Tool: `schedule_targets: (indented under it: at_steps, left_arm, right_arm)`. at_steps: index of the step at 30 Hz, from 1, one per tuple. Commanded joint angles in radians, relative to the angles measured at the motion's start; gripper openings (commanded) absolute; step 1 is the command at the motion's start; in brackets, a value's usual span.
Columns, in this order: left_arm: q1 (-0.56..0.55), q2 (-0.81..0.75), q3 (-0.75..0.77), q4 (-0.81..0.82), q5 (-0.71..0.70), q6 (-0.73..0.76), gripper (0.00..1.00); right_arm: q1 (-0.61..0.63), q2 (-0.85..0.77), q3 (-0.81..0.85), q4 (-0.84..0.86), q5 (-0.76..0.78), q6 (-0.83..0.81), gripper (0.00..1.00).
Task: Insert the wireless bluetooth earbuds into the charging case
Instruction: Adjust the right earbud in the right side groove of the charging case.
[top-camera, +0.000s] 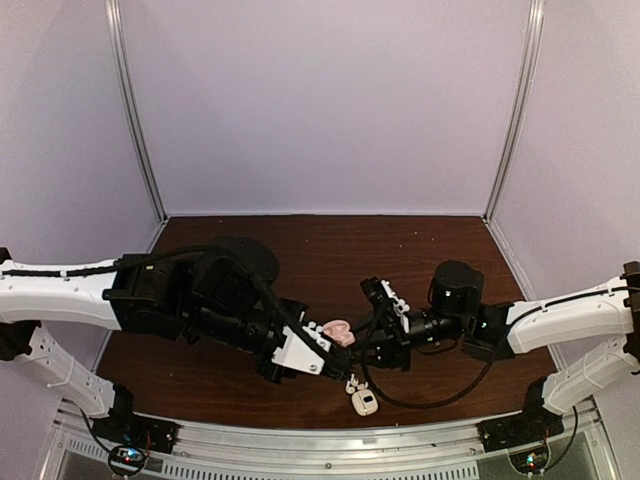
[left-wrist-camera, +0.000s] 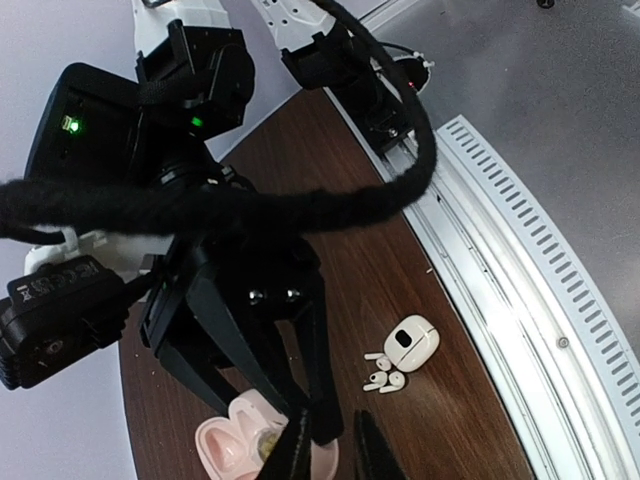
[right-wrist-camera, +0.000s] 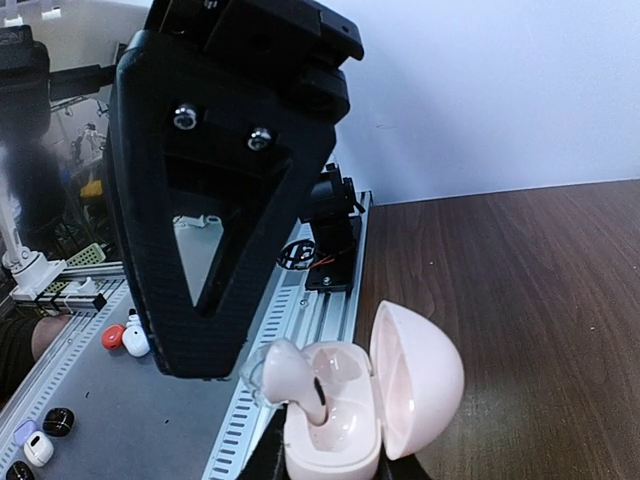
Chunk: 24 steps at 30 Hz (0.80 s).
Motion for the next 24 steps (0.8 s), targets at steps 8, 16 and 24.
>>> schedule_targets:
  at_steps: [8, 16, 24]
  left_arm:
    - [0.02, 0.01, 0.018, 0.038, -0.046, -0.016, 0.21]
    - [0.029, 0.019, 0.015, 0.038, -0.048, -0.024, 0.23]
    - [0.03, 0.036, 0.028, 0.035, -0.073, -0.03, 0.29]
  right_arm:
    - [0.026, -0.03, 0.035, -0.033, 0.012, -0.035, 0.0]
    - [0.034, -0.035, 0.04, -0.041, 0.018, -0.041, 0.0]
    - [0.042, -0.041, 0.049, -0.067, 0.033, -0.062, 0.0]
